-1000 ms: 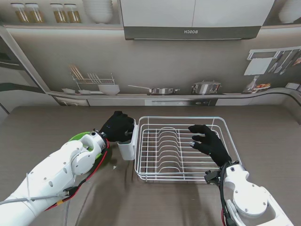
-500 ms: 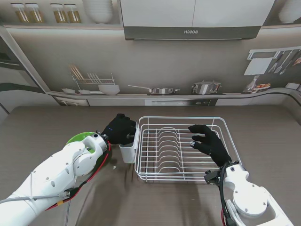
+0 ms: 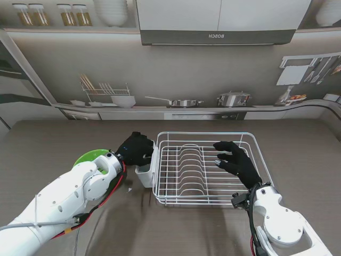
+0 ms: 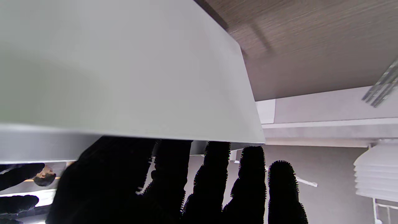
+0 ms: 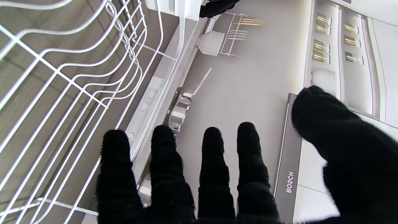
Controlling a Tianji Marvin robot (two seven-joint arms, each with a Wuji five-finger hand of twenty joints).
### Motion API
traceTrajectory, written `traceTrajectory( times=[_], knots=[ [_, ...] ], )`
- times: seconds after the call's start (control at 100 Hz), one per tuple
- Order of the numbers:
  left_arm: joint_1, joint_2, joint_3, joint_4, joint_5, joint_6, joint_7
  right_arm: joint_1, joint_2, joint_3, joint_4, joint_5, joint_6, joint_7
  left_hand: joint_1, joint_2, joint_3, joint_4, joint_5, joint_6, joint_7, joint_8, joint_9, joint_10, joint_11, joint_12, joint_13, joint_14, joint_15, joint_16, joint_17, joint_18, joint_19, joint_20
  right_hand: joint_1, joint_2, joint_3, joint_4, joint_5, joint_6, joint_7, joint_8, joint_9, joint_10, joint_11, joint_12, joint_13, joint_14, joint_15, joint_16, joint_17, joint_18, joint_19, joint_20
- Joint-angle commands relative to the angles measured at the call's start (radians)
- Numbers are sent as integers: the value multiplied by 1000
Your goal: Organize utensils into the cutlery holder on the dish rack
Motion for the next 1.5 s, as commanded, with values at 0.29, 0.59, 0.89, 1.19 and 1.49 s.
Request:
traceTrajectory(
  times=[0.29,0.59,0.89,1.19,1.49],
  knots=[
    [44,8,-43,-47,13,11,-64,0,-4,-7,4,5,2,15,22,21,-85,-4,-54,-16,-157,-83,-3,12,-22,-25,12,-16,-8,-4,-21,-8,-11,-23,-20,8,-18,26,-20,3,-5,-21,-5,-8,1,-10,29,-15,6,16,-7,-25,-18,22],
    [70,18,-83,-84,41,7,-84,3,-5,-9,7,6,1,14,-145,95,-24,32,-82,57,-457,-80,-15,15,-29,-30,5,-16,-22,-7,-22,-7,-36,-20,-19,9,-17,26,-19,3,-5,-21,-3,-7,1,-10,31,-16,7,16,-7,-25,-18,22],
    [106,26,-139,-139,72,5,-100,5,-5,-10,10,8,0,15,-193,110,-55,31,-116,78,-506,-111,-20,17,-33,-31,2,-13,-27,-7,-20,-1,-50,-19,-18,10,-17,26,-19,3,-5,-21,-3,-7,0,-10,32,-14,7,16,-7,-25,-18,23],
    [182,46,-256,-236,144,-12,-156,7,-5,-10,13,11,1,17,-190,116,-77,34,-122,76,-527,-132,-18,18,-35,-33,5,-14,-32,-8,-19,-1,-54,-14,-18,12,-17,26,-18,4,-5,-21,1,-6,1,-10,31,-14,6,16,-7,-25,-18,23],
    [289,57,-419,-319,198,-9,-195,7,-4,-10,13,13,1,22,-178,138,-81,37,-156,88,-553,-153,-7,18,-32,-33,14,-12,-26,-5,-10,-1,-58,-11,-18,13,-18,26,-16,4,-6,-22,4,-4,0,-10,33,-13,6,17,-7,-25,-18,23]
  ],
)
